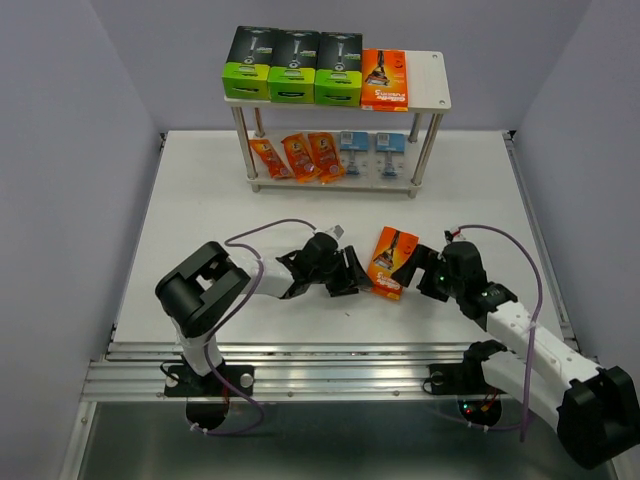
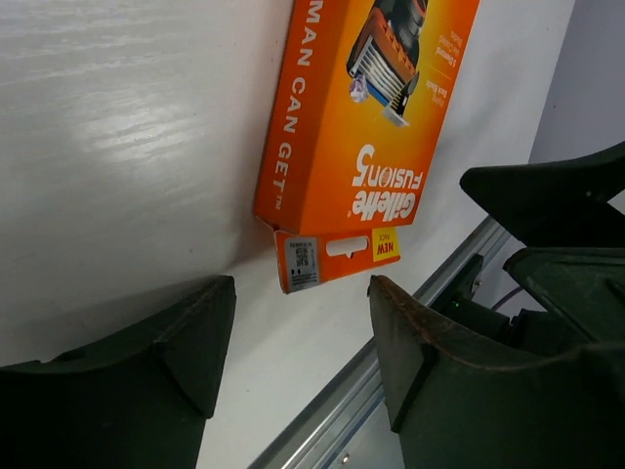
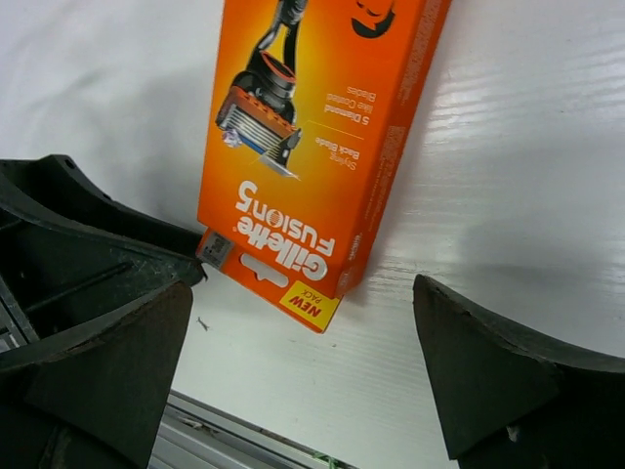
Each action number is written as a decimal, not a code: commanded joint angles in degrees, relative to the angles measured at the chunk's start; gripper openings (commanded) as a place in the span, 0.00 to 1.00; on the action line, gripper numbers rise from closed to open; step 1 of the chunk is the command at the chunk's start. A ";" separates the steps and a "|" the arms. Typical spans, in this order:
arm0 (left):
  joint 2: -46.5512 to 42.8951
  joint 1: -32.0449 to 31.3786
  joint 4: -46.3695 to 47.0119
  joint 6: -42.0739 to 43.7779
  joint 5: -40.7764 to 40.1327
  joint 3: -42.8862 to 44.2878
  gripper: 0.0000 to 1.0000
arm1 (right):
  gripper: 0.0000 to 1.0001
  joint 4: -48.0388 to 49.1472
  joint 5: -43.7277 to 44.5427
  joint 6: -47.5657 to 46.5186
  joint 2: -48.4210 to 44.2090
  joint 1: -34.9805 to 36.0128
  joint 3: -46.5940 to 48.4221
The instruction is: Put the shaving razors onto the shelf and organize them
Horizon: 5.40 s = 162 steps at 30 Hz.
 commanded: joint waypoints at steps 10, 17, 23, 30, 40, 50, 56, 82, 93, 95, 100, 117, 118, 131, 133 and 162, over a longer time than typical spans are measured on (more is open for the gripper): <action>6.27 -0.55 2.87 -3.50 0.83 3.26 0.20 | 1.00 -2.49 3.47 -3.64 -0.34 0.21 0.83; 2.86 -0.11 3.31 -6.31 3.90 5.03 0.00 | 1.00 -3.11 -2.78 -14.20 -3.86 1.26 6.97; -6.03 2.69 -0.55 -10.08 4.08 2.74 0.00 | 1.00 -1.62 -1.99 -24.92 -4.74 7.76 15.42; -12.71 4.72 -6.96 -10.54 2.15 2.12 0.00 | 1.00 -0.31 13.96 -31.16 1.06 22.67 18.94; -21.06 5.60 -15.05 -10.36 -3.48 0.98 0.00 | 1.00 8.22 24.90 -51.28 4.12 36.32 14.72; -24.14 5.60 -16.64 -11.06 -4.88 0.10 0.00 | 1.00 16.67 27.27 -64.04 13.00 37.04 13.75; -24.40 5.51 -16.73 -11.41 -4.01 -0.07 0.00 | 1.00 16.76 25.96 -65.62 18.89 37.04 14.89; -36.95 5.51 -20.06 -9.83 -8.04 1.42 0.98 | 0.19 24.60 44.32 -64.75 13.49 37.04 11.11; -55.24 6.04 -37.91 -7.64 -25.88 3.18 0.99 | 0.17 3.32 20.19 -75.19 -7.20 37.04 33.68; -58.05 6.21 -40.09 -7.55 -27.64 2.92 0.99 | 0.18 2.78 13.87 -75.82 -6.50 37.04 37.90; -60.53 6.22 -40.11 -8.51 -31.87 0.63 0.99 | 0.15 11.56 22.53 -86.60 4.56 37.04 46.70; -57.10 6.48 -41.34 -8.86 -35.82 0.28 0.99 | 0.17 14.65 2.96 -112.12 30.15 -2.92 67.46; -57.27 6.57 -40.99 -8.95 -36.17 0.11 0.99 | 0.17 14.65 -0.98 -111.86 30.76 -4.69 67.46; -57.54 8.32 -42.48 -8.51 -40.66 0.54 0.99 | 0.22 5.96 -7.60 -117.83 39.64 -10.69 70.87; -57.28 8.76 -42.66 -8.07 -40.57 0.81 0.99 | 0.22 3.58 -7.62 -118.27 40.26 -10.69 70.88; -51.04 13.51 -38.88 -4.82 -33.80 0.72 0.99 | 0.32 15.36 1.16 -120.12 40.53 -10.07 60.15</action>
